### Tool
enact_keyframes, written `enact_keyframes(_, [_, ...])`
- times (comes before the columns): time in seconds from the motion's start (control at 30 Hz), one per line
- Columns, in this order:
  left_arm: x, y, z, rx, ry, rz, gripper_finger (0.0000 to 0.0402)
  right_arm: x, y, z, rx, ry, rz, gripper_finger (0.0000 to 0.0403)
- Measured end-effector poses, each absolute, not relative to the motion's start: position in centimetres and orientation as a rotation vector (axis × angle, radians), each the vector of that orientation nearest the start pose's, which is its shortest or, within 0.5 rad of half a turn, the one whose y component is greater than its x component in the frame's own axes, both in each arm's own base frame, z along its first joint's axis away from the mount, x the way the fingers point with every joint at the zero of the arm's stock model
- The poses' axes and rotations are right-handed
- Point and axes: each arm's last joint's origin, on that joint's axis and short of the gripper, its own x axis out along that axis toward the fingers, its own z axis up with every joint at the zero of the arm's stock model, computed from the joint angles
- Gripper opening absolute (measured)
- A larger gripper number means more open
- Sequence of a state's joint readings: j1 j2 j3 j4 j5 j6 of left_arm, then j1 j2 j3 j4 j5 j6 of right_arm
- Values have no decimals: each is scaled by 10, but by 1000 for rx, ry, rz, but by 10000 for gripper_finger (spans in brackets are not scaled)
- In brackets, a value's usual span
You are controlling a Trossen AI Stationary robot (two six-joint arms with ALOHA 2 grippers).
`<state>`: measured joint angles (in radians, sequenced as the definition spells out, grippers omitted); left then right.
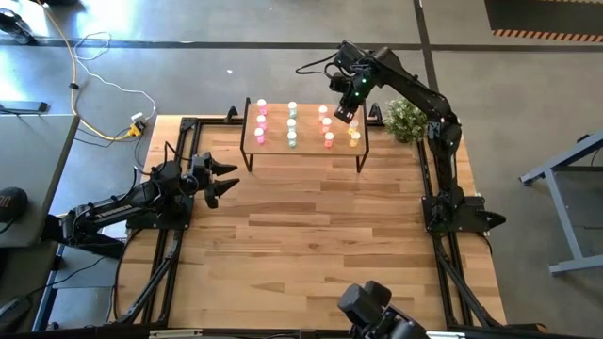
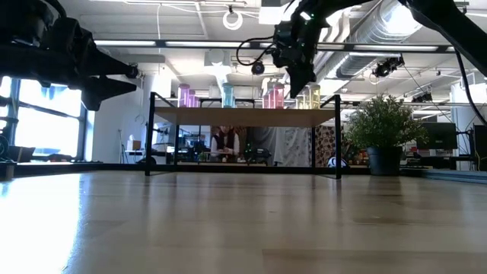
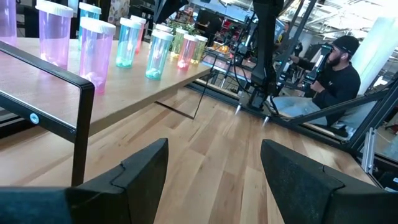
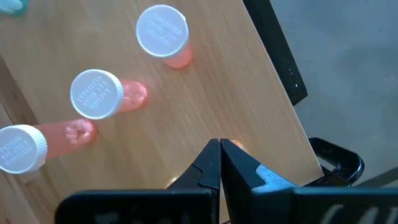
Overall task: Pick and place medicine bottles onto shelf by color
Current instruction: Adjust the pill bottles on the shelf, then return to Home Position
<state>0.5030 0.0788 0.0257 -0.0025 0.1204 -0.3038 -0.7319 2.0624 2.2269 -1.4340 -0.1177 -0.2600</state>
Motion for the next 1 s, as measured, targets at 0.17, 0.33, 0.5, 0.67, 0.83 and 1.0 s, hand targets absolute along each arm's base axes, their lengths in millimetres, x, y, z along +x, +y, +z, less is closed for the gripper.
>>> enact_keyframes(0.17, [90, 46, 166, -317, -5, 388, 245, 303, -268, 343, 322, 1230, -382, 0])
enact_keyframes(0.33, [90, 46, 166, -317, -5, 388, 245, 302, -268, 343, 313, 1252, -412, 0])
enact_keyframes(0.5, [90, 46, 166, -317, -6, 388, 245, 304, -265, 343, 299, 1244, -386, 0])
enact_keyframes(0.67, [90, 46, 166, -317, -5, 388, 245, 307, -259, 353, 278, 1209, -364, 0])
enact_keyframes(0.83, [90, 46, 166, -317, -6, 388, 245, 304, -247, 384, 231, 1066, -304, 0])
enact_keyframes(1.0, [90, 46, 166, -317, -6, 388, 245, 288, -223, 413, 198, 941, -243, 0])
